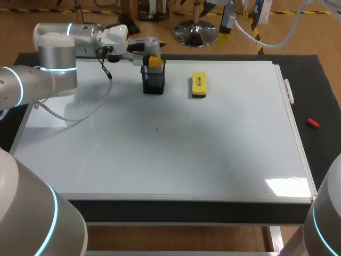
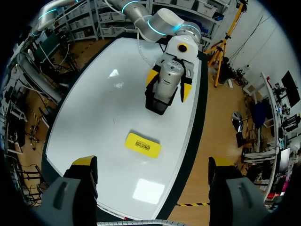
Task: Pick up the inspection probe, press it on each red-marked spot on the whiteboard one by one, put down the probe, pick up the eraser, and wipe off all the red marks.
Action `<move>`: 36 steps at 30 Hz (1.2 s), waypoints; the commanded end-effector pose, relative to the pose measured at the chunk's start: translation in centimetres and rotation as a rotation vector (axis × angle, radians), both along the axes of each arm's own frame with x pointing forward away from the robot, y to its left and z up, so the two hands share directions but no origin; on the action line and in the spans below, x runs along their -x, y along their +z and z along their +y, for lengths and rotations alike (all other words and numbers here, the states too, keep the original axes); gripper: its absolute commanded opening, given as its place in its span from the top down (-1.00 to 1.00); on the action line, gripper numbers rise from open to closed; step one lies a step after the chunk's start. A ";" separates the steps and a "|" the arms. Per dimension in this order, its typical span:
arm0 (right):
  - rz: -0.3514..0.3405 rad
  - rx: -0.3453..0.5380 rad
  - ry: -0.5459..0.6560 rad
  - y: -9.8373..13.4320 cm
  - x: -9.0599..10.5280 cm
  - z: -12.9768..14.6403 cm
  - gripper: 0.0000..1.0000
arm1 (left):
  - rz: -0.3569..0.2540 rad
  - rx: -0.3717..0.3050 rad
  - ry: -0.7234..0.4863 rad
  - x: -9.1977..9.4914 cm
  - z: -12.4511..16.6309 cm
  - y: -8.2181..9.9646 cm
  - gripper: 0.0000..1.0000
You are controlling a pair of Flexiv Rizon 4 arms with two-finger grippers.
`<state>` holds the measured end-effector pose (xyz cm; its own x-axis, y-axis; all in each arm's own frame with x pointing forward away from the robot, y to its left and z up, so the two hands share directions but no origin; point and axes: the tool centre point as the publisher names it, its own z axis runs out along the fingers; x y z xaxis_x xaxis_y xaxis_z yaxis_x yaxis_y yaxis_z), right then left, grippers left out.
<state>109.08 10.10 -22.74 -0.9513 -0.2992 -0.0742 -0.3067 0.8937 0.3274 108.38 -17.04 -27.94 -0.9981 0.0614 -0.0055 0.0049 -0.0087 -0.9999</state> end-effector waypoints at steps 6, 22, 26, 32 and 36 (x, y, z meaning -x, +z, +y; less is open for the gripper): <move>0.002 0.005 0.001 0.1 -0.1 0.0 -1.00 | -0.040 -0.015 0.046 1.3 2.1 1.5 -1.00; 0.002 0.005 0.001 0.1 -0.1 0.0 -1.00 | -0.180 -0.304 0.191 3.6 6.8 3.4 -1.00; 0.002 0.005 0.001 0.1 -0.1 0.0 -1.00 | -0.214 -0.381 0.199 4.2 7.3 3.9 -1.00; 0.002 0.005 0.001 0.1 -0.1 0.0 -1.00 | -0.269 -0.488 0.200 5.2 7.5 4.6 -1.00; 0.002 0.005 0.001 0.1 -0.1 0.0 -1.00 | -0.289 -0.535 0.212 5.5 7.7 5.1 -1.00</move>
<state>109.08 10.11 -22.73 -0.9513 -0.2992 -0.0743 -0.3067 0.8937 0.3275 103.97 -9.47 -23.59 -0.9668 0.0193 -0.2547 0.2427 0.3804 -0.8924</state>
